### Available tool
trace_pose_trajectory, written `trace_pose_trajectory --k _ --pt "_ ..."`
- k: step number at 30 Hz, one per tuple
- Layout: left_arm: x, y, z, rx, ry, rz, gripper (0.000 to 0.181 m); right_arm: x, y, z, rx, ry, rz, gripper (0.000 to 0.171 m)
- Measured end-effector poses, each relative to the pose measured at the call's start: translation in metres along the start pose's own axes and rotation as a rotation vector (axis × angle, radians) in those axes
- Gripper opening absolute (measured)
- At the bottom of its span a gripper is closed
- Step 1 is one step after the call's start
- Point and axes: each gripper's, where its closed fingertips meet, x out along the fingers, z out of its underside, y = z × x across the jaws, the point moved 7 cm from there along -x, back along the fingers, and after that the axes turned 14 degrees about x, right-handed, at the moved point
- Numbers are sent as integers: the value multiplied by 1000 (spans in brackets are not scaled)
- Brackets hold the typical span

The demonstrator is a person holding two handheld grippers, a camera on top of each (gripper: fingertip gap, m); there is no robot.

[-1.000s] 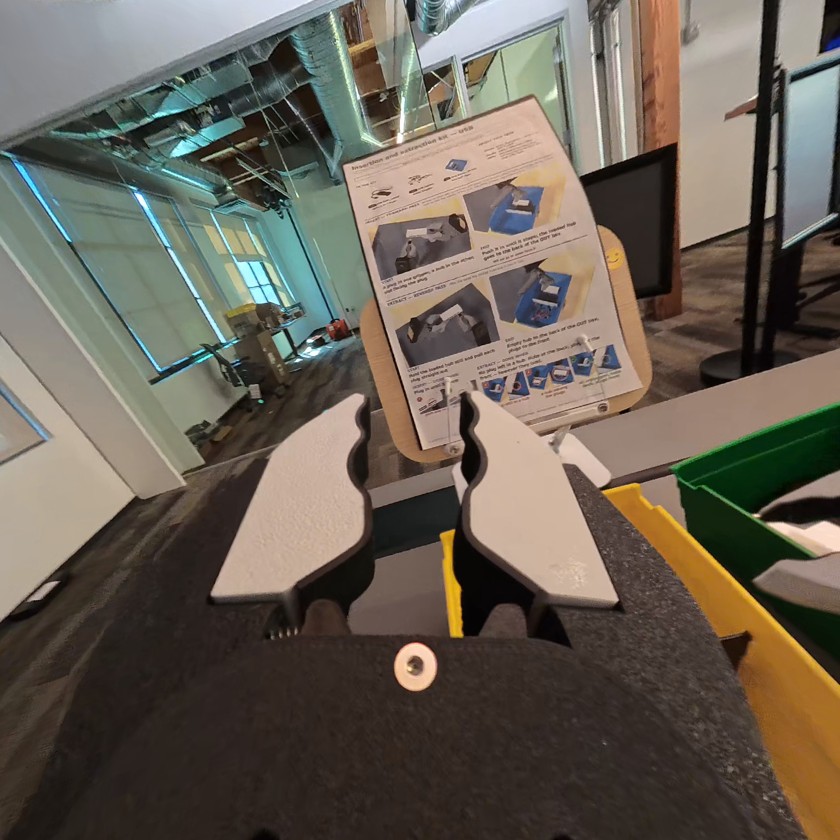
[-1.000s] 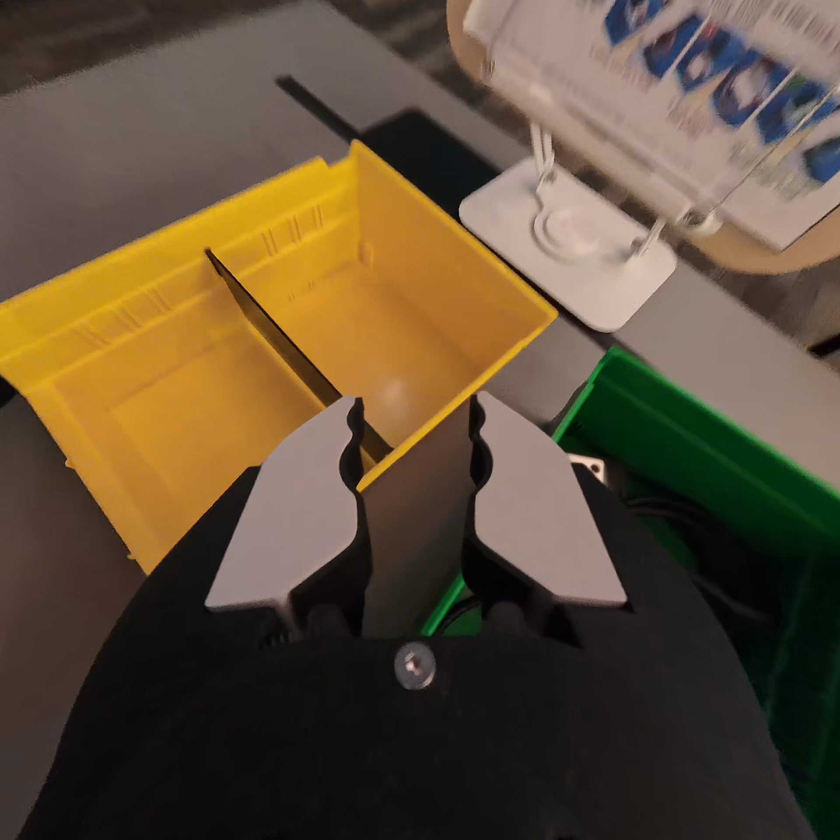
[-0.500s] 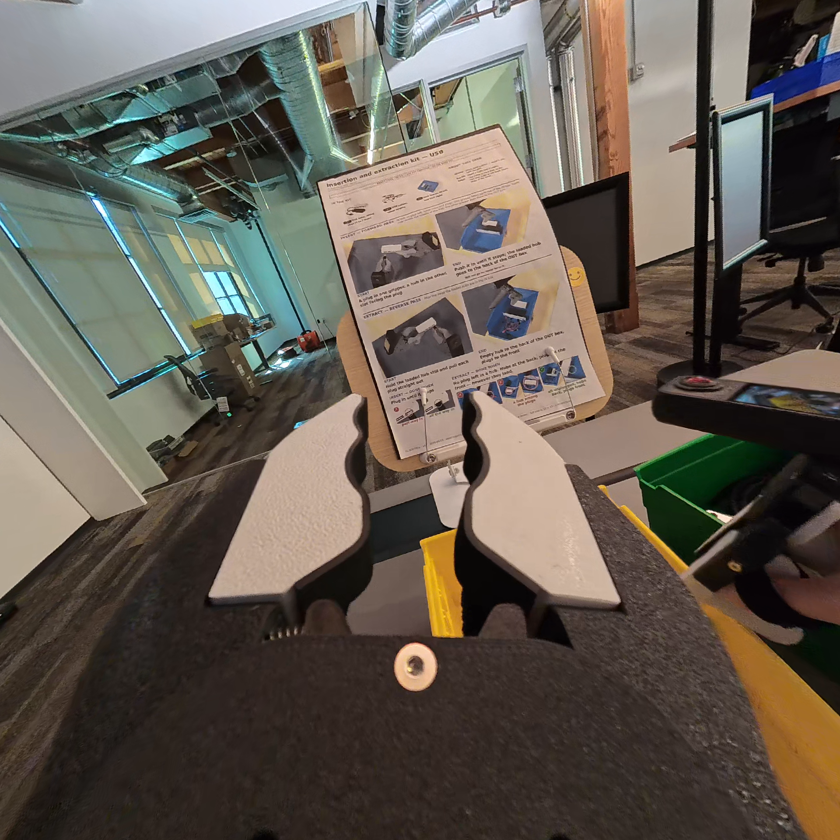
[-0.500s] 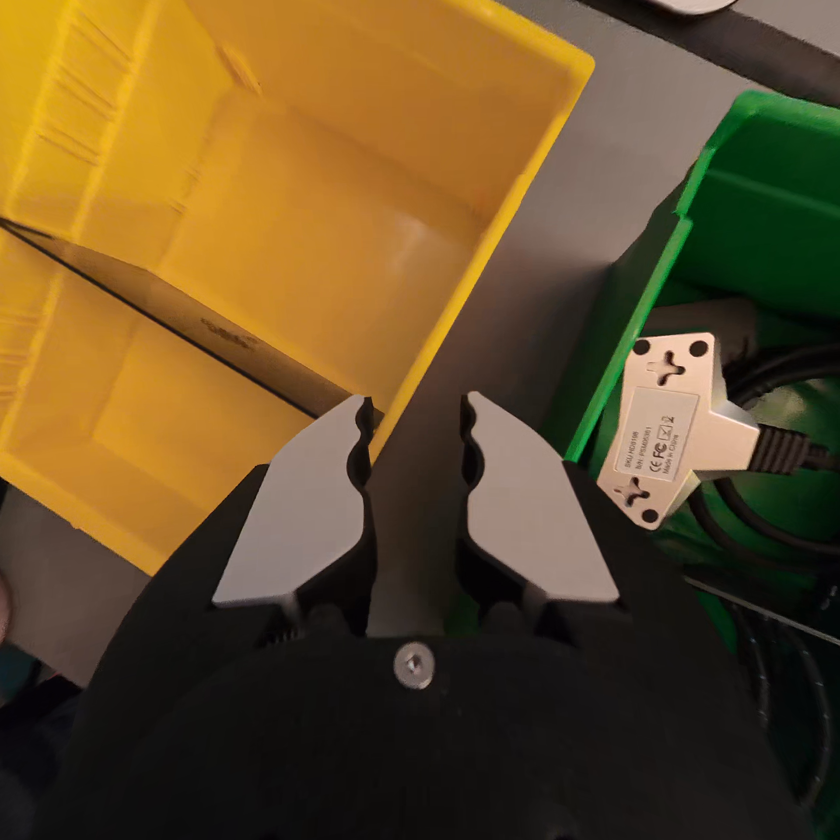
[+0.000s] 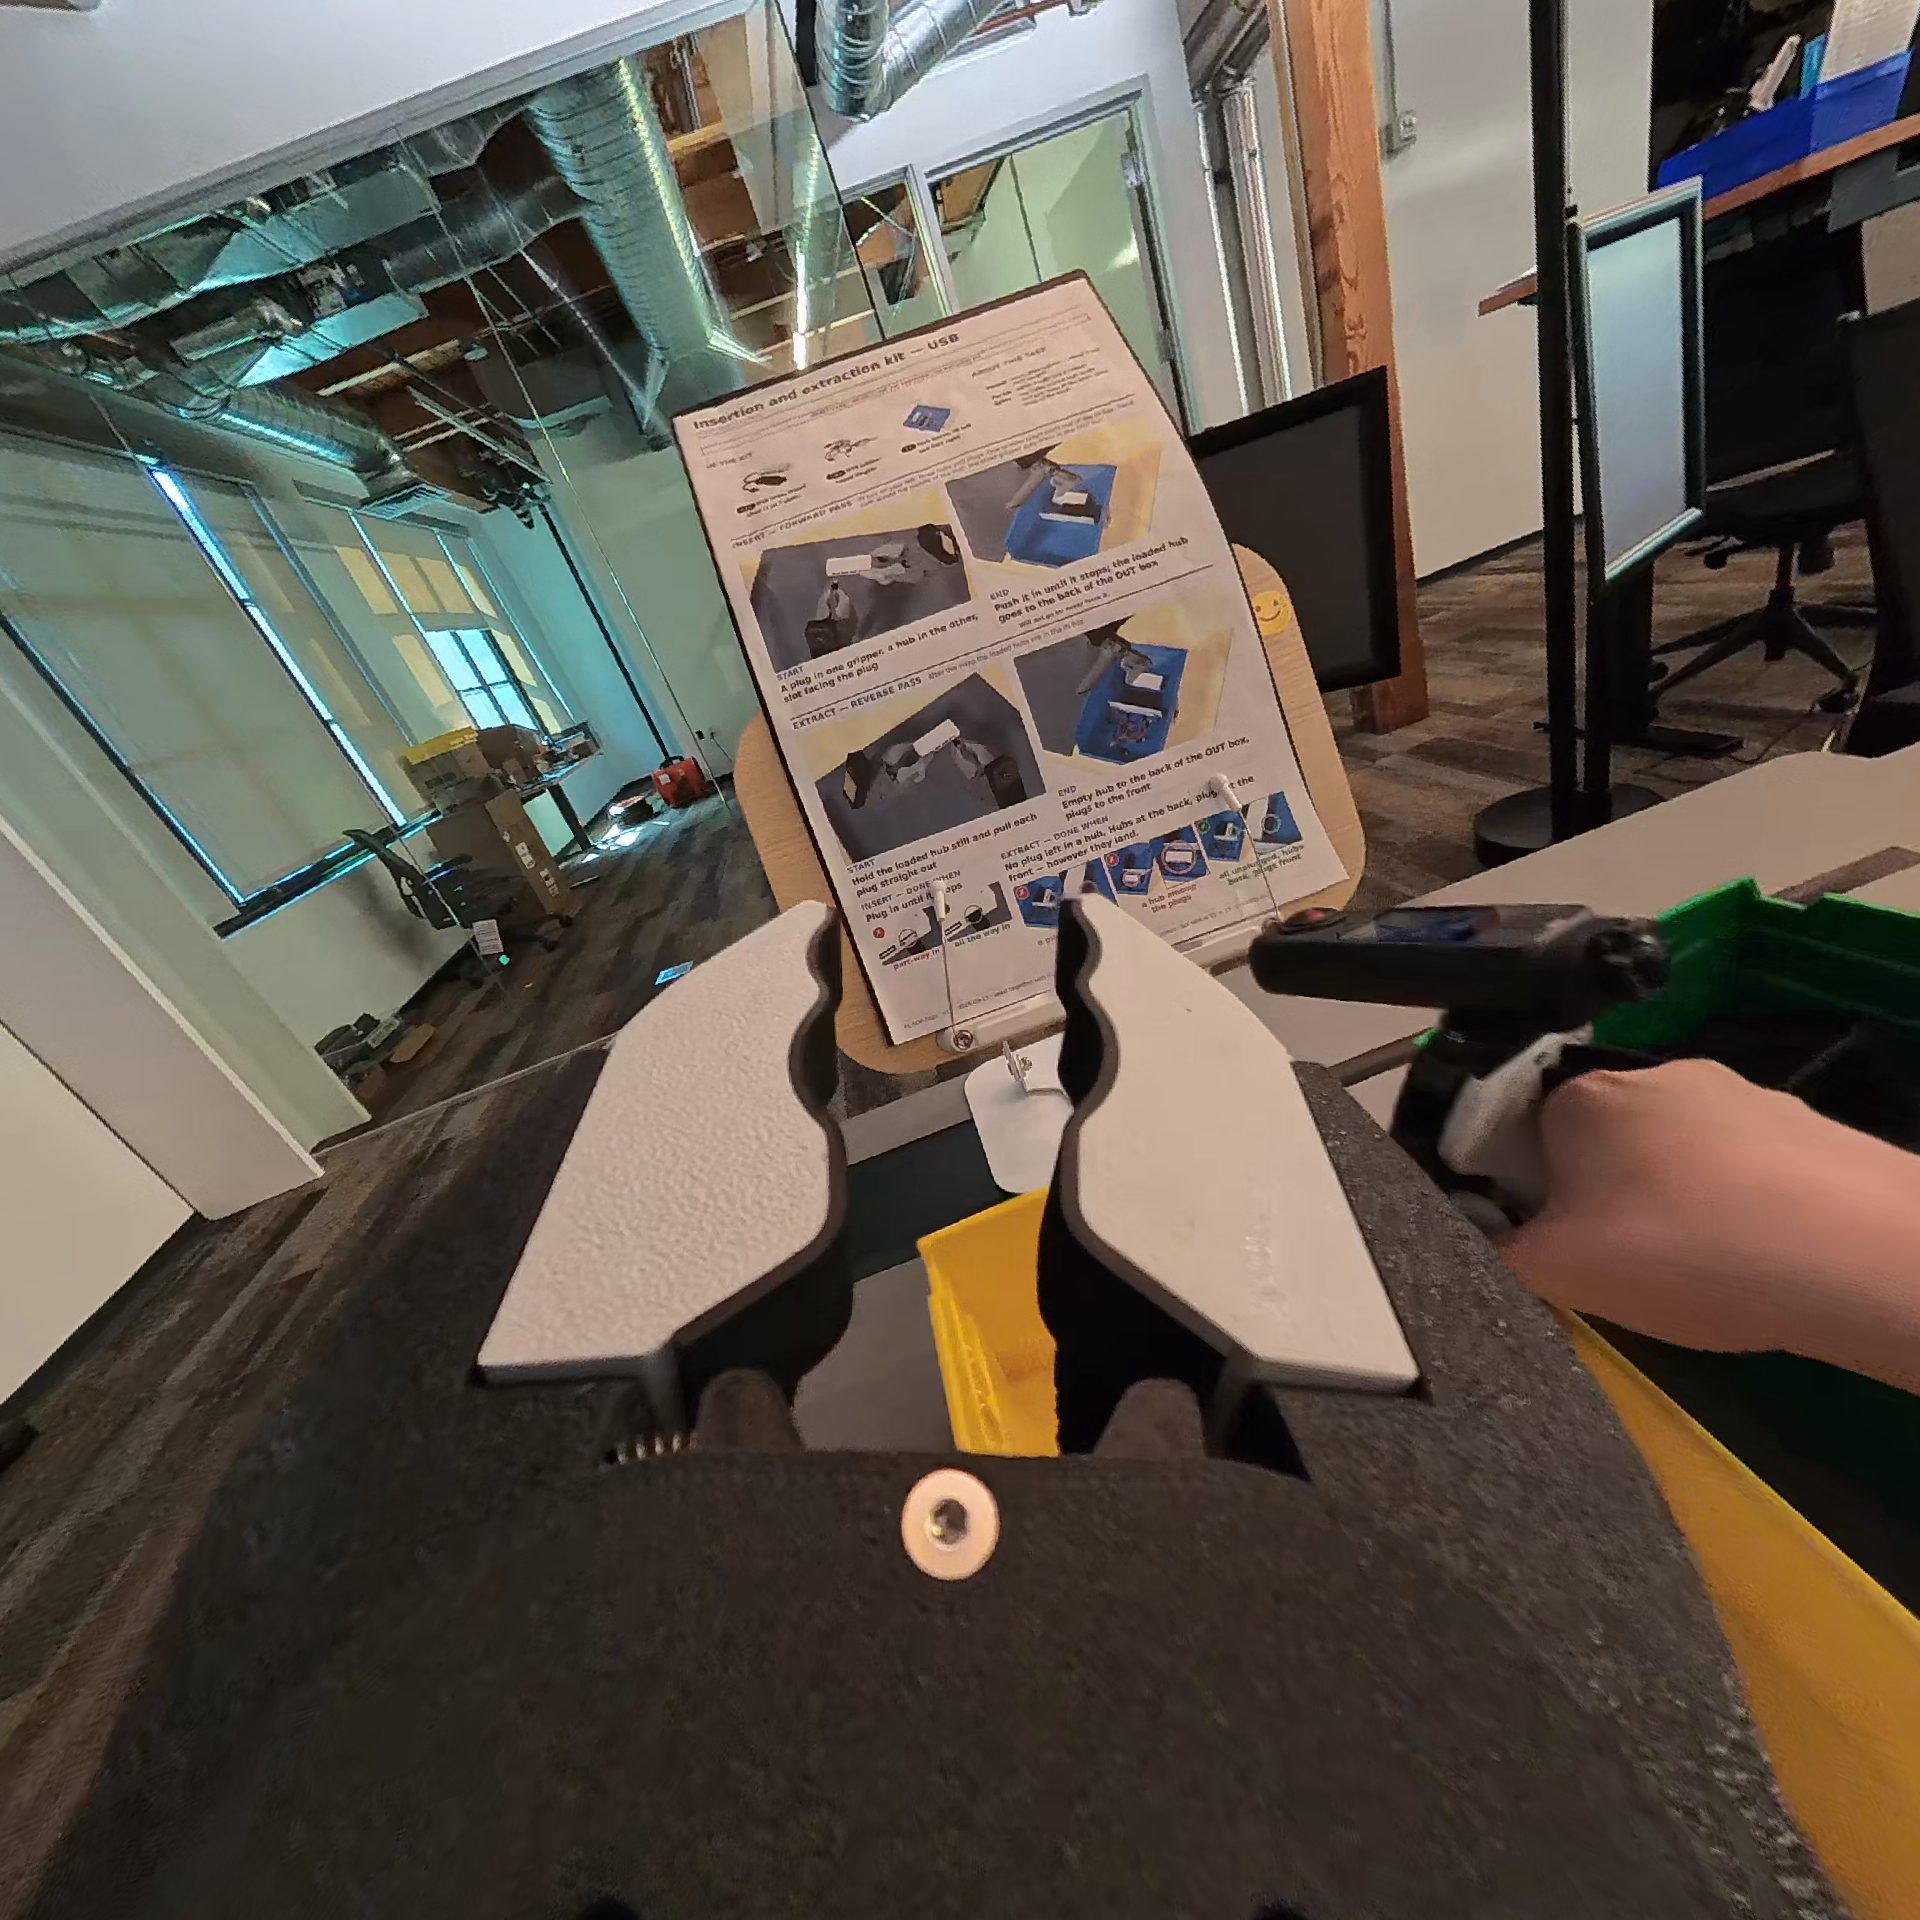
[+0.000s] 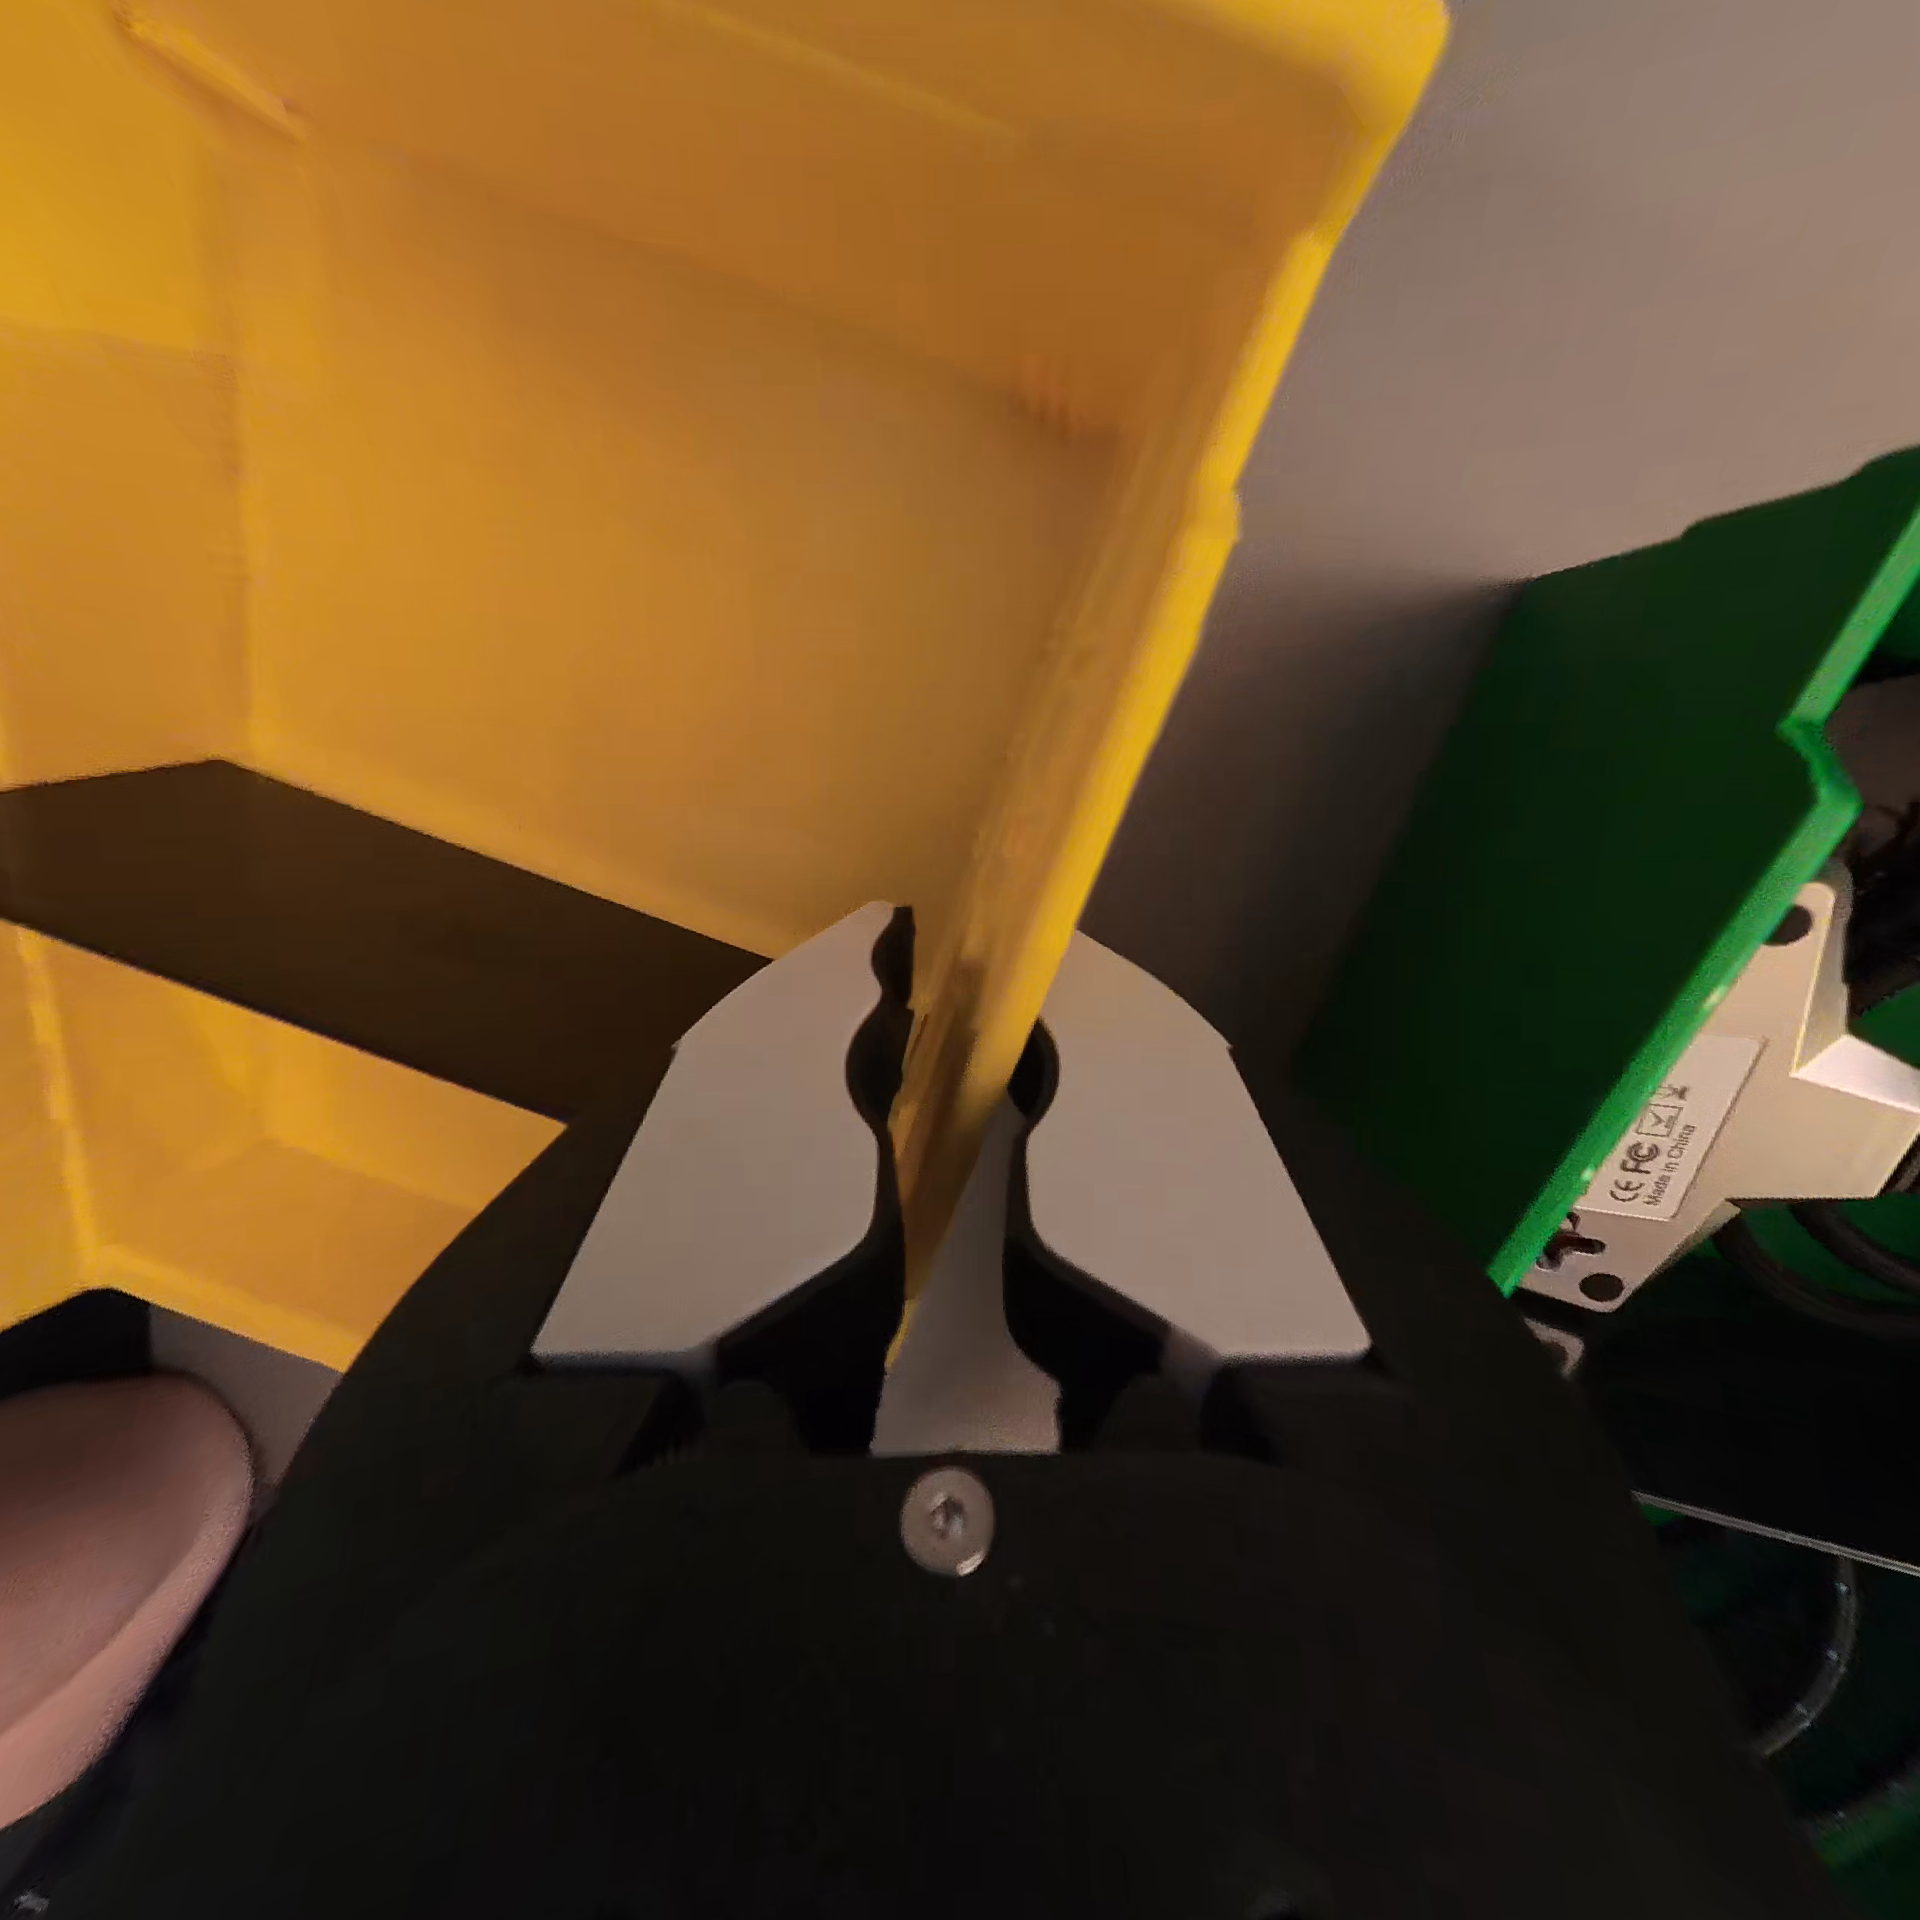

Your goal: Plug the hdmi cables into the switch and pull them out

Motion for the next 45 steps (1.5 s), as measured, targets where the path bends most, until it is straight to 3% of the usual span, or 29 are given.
trace_pose_trajectory --k 7,14,23,28,33,39,45 --pt "1 10 -2 54 -10 34 40 14 4 -13 130 -147 -54 12" --pt "4 16 -1 87 -29 55 39 21 2 -19 61 -222 32 9" --pt "-8 18 -5 76 -35 158 40 18 5 -15 162 -377 49 8" --pt "-25 5 -14 34 22 149 39 -1 -5 -21 130 -457 96 8" --pt "-34 -4 -14 -36 53 190 39 -55 -1 -38 109 -437 108 9" --pt "-46 -7 -21 -48 91 178 39 -132 86 -35 198 -342 66 9" --pt "-26 25 -8 -2 -29 335 38 -219 256 26 438 -257 125 9"
